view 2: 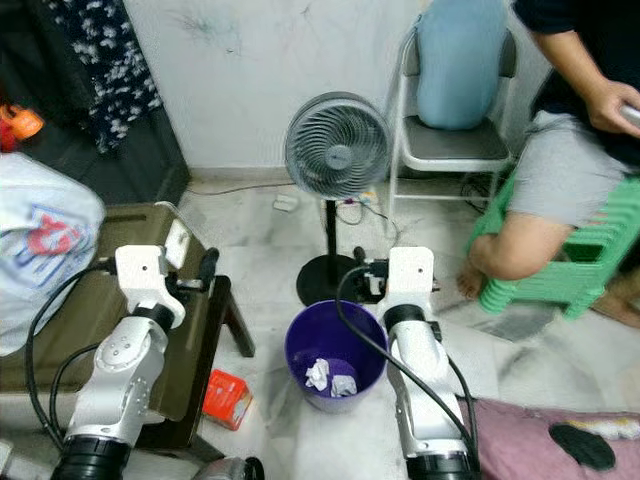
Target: Clean up the room
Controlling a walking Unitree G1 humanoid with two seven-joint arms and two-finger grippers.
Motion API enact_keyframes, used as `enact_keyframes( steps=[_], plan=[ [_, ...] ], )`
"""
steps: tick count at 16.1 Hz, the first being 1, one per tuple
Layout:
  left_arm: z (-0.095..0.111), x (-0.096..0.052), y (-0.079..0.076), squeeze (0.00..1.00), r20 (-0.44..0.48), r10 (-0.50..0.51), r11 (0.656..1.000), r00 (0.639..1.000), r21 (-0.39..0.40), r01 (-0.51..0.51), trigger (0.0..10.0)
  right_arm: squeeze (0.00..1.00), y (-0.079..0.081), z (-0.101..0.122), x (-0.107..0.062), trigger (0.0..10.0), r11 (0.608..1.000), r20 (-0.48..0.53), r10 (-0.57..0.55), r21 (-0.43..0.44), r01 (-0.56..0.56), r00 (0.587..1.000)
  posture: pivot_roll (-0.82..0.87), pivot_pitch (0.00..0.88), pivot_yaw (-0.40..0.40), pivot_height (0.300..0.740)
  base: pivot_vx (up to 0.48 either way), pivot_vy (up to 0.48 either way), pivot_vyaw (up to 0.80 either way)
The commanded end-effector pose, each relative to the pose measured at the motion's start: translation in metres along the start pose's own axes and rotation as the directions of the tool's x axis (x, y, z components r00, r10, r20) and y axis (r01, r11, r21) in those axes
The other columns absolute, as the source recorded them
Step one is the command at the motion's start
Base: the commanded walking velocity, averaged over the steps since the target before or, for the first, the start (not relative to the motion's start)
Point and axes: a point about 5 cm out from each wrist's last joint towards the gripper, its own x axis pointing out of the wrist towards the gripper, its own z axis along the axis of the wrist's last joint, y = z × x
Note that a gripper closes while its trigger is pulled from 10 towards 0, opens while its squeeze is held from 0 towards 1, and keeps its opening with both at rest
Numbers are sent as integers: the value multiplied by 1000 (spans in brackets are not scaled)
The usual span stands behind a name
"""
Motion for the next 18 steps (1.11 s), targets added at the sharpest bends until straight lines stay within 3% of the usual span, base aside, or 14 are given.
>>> enact_keyframes(
  steps=[1, 10, 13, 18],
  plan=[
    [2, 0, 0, 0, 10, -16, 999, 1000, 28, 16, 10000, 0, 6, 1, 3, 10000, 1000, 6, 8, 14, -8, 1000, -52, 0, 68, 740, 0, 0, 800],
    [4, -2, 1, 0, 28, 10, 1000, 1000, 15, -10, 10000, 0, 20, 2, 11, 10000, 998, 12, 60, 26, -60, 998, -36, 0, 42, 740, 0, 0, 800],
    [5, -8, 1, 0, 36, -24, 1000, 999, 7, 23, 10000, 0, 17, 0, 6, 10000, 998, 13, 62, 17, -62, 998, -40, 0, 44, 740, 0, 0, 800],
    [2, -20, 8, 0, 16, 1, 1000, 1000, 10, -2, 10000, 0, 4, -9, -6, 10000, 999, -16, 37, -4, -37, 999, -41, 0, 40, 740, 0, 0, 800]
  ],
)
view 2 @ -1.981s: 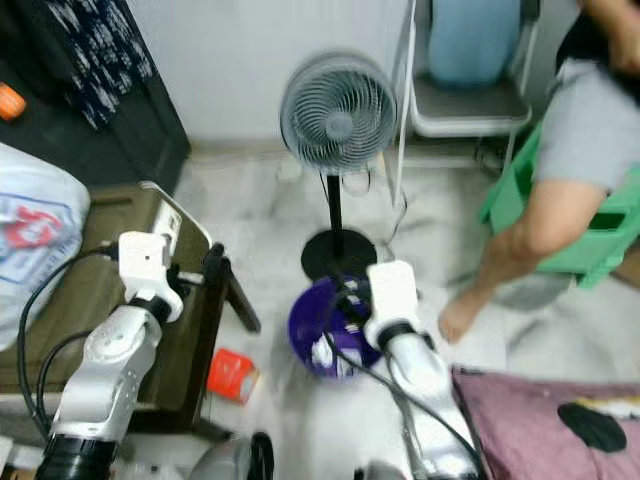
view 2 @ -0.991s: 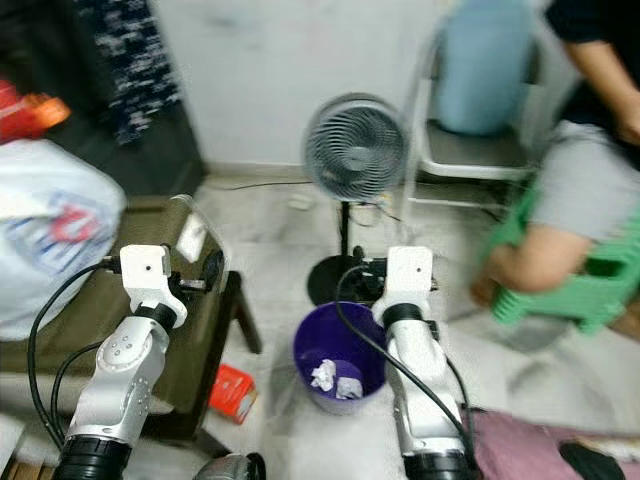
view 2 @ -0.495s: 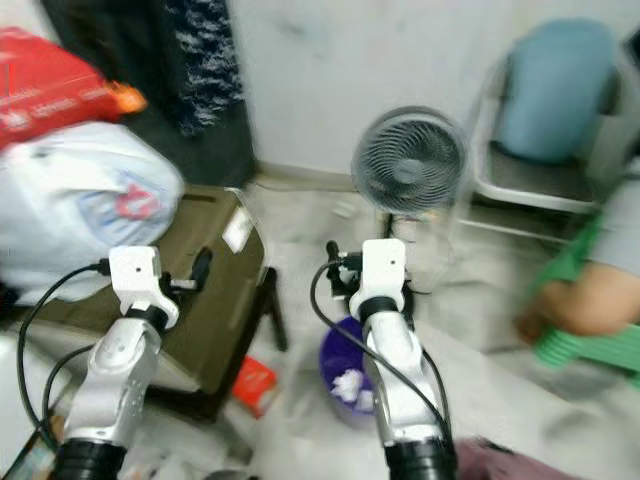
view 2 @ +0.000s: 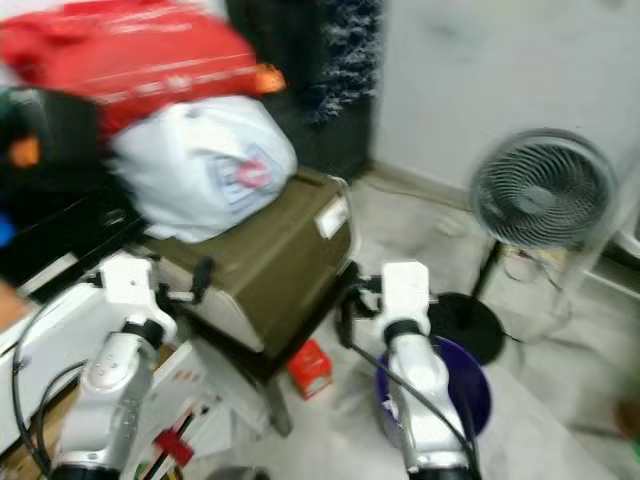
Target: Clean up the room
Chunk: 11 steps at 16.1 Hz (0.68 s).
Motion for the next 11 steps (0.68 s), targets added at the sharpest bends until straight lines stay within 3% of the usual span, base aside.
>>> enact_keyframes(
  steps=[1, 11],
  plan=[
    [4, 2, 4, 0, 7, 8, 1000, 1000, 12, -8, 10000, 0, 7, 9, 4, 10000, 1000, 34, 16, 11, -16, 999, -41, 0, 40, 740, 0, 0, 800],
    [6, 7, 1, 0, 0, 9, 1000, 1000, 23, -9, 10000, 0, 8, 9, 4, 10000, 1000, 33, 20, -2, -20, 999, -41, 0, 41, 740, 0, 0, 800]
  ],
)
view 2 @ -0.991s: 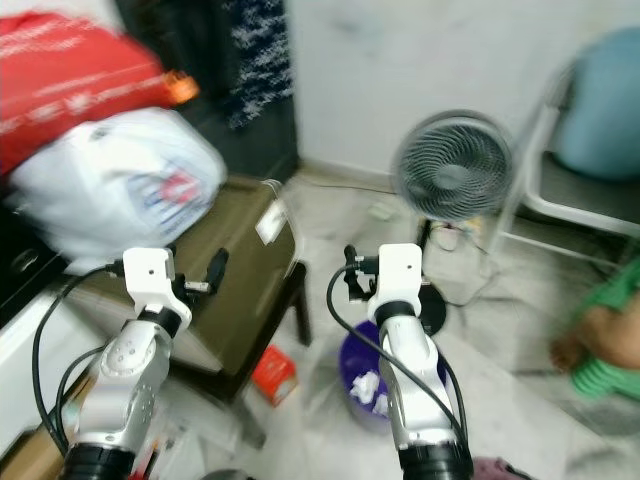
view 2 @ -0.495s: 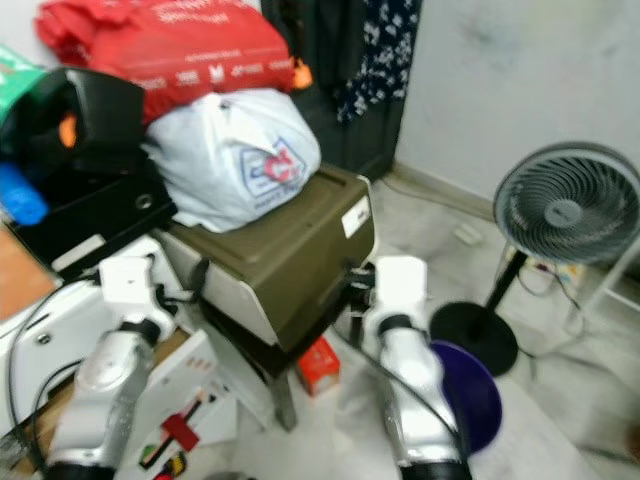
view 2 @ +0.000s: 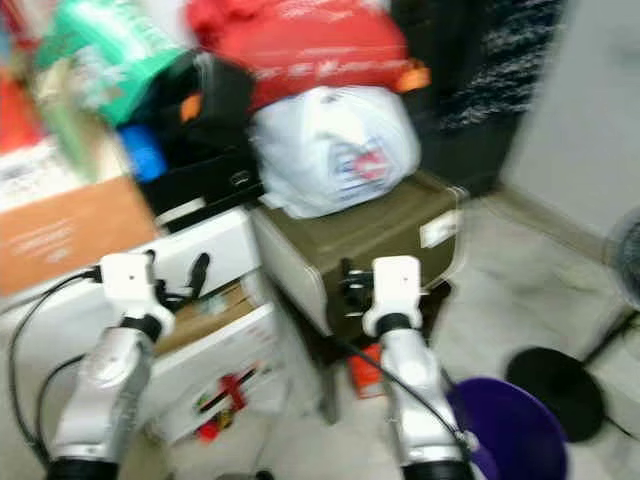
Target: Clean up the room
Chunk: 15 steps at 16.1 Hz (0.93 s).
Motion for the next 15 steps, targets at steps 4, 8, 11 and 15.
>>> enact_keyframes(
  steps=[4, 8, 11, 15],
  plan=[
    [3, 2, 4, 0, -5, 21, 998, 1000, 57, -21, 10000, 0, 5, 4, 2, 10000, 1000, 16, 5, 10, -5, 1000, -37, 0, 44, 740, 0, 0, 800],
    [2, 3, 4, 0, -6, 24, 997, 1000, 69, -24, 10000, 0, 5, 4, 4, 10000, 1000, 16, 9, 12, -9, 1000, -35, 0, 40, 740, 0, 0, 800],
    [3, 5, 4, 0, -4, 20, 997, 1000, 68, -20, 10000, 0, 6, 5, 5, 10000, 1000, 17, 10, 13, -11, 1000, -35, 0, 41, 740, 0, 0, 800],
    [4, 9, -1, 0, 0, 4, 998, 1000, 64, -4, 10000, 0, 8, 8, 10, 10000, 1000, 29, 15, 13, -15, 999, -38, 0, 44, 740, 0, 0, 800]
  ],
)
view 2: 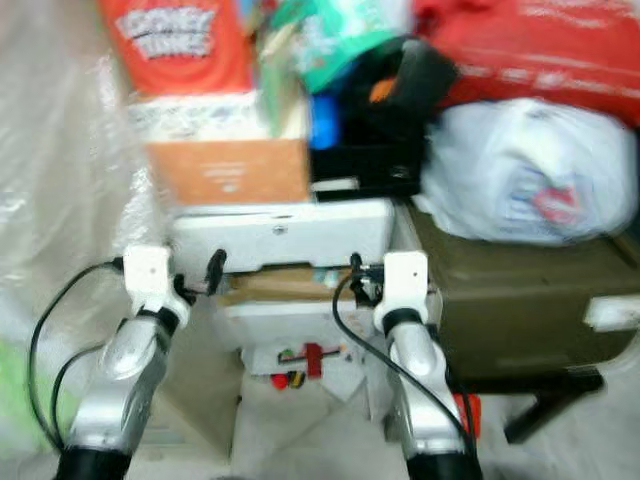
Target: Clean up the room
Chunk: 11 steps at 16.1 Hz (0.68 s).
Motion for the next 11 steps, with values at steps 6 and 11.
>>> enact_keyframes(
  steps=[6, 11],
  plan=[
    [-5, -1, 6, 0, -31, 15, 1000, 999, -11, -15, 10000, 0, 2, 2, 1, 10000, 1000, 11, 3, 3, -3, 1000, -40, 0, 42, 740, 0, 0, 766],
    [-4, -5, 8, 0, -31, 25, 1000, 999, 1, -25, 10000, 0, -3, 1, -2, 10000, 1000, -3, -26, -18, 26, 1000, -40, 0, 44, 740, 0, 0, 0]
  ],
)
